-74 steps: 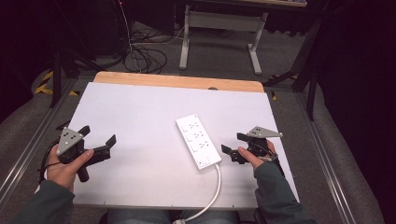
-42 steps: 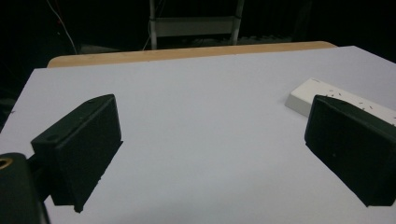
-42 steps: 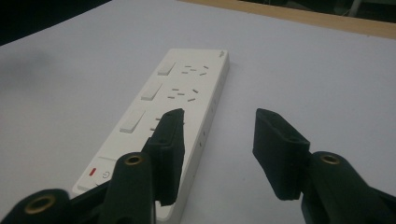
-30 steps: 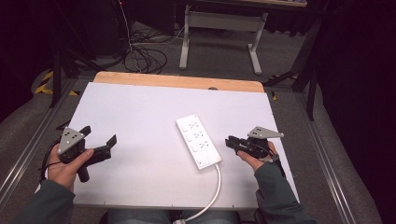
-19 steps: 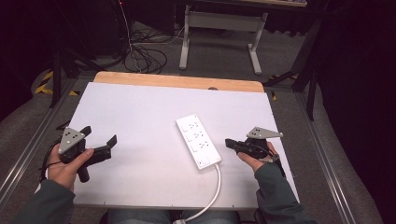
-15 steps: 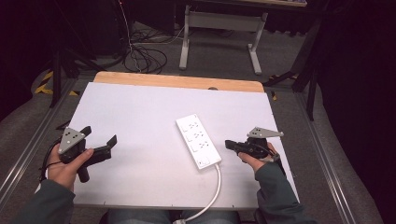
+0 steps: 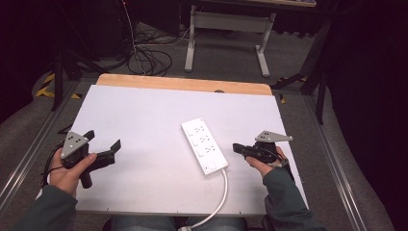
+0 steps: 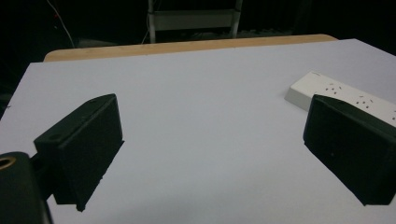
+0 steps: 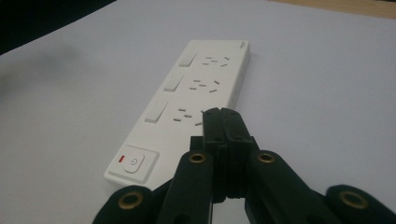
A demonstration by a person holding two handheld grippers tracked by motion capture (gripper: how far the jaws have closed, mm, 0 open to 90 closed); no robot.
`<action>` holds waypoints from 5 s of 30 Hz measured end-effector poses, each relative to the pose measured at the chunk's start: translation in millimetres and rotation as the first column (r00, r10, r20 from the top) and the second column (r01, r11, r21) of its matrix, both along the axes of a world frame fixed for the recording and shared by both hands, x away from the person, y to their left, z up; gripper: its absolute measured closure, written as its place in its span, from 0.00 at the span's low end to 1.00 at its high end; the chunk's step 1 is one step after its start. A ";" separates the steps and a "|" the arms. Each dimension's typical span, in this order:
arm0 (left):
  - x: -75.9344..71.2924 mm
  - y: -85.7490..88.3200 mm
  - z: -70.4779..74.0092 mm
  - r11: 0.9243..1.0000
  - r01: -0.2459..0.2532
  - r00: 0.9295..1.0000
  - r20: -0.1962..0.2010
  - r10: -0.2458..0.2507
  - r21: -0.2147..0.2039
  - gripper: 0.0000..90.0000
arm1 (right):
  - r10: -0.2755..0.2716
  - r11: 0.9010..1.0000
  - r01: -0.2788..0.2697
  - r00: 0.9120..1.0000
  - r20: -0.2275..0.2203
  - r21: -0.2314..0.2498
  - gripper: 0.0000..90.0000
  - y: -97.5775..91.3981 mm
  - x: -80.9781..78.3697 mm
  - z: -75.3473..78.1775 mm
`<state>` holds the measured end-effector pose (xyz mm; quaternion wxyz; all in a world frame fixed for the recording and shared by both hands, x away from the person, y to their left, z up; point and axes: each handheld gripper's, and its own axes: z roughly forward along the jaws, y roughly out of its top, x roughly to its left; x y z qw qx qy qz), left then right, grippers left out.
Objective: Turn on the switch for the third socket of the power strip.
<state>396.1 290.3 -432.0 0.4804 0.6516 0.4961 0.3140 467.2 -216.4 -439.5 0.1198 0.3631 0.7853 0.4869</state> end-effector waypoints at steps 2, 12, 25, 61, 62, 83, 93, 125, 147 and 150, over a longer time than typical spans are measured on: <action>0.1 -0.2 -0.1 1.000 0.001 1.000 0.000 -0.001 0.001 0.06 | 0.000 1.000 0.000 1.000 0.000 -0.001 1.00 0.0 0.0 0.0; 0.6 -1.7 -1.0 1.000 0.004 1.000 -0.011 -0.004 0.013 0.07 | 0.006 1.000 -0.006 1.000 0.004 -0.011 1.00 1.0 0.4 -0.7; 0.9 -2.1 -1.3 1.000 0.005 1.000 -0.022 -0.005 0.018 0.07 | 0.013 1.000 -0.013 1.000 0.002 -0.019 1.00 1.4 0.6 -1.2; -3.2 1.6 -1.6 1.000 -0.011 1.000 -0.027 0.012 0.022 0.07 | 0.025 0.999 -0.025 1.000 0.005 -0.032 1.00 7.0 5.7 -1.1; -3.5 1.8 -1.6 1.000 -0.012 1.000 -0.027 0.013 0.022 0.07 | 0.025 0.999 -0.025 1.000 0.005 -0.032 1.00 7.0 5.7 -1.1; -8.4 6.2 -2.1 0.999 -0.026 0.999 -0.029 0.027 0.024 0.07 | 0.037 0.999 -0.037 0.999 0.005 -0.034 1.00 13.6 11.2 -0.7; -12.7 9.9 -2.2 0.999 -0.038 0.999 -0.030 0.039 0.026 0.07 | 0.050 0.998 -0.050 0.999 0.006 -0.037 1.00 18.6 14.9 -0.2; -24.5 19.1 -3.0 0.997 -0.073 0.997 -0.032 0.074 0.028 0.07 | 0.085 0.995 -0.085 0.996 0.011 -0.045 1.00 32.5 24.5 0.5; -31.0 22.6 -4.0 0.996 -0.083 0.996 -0.036 0.085 0.035 0.07 | 0.095 0.993 -0.094 0.995 0.024 -0.067 1.00 52.7 43.5 2.9; -31.5 23.0 -4.1 0.996 -0.083 0.996 -0.038 0.084 0.039 0.07 | 0.095 0.993 -0.093 0.995 0.026 -0.069 1.00 56.4 46.1 3.9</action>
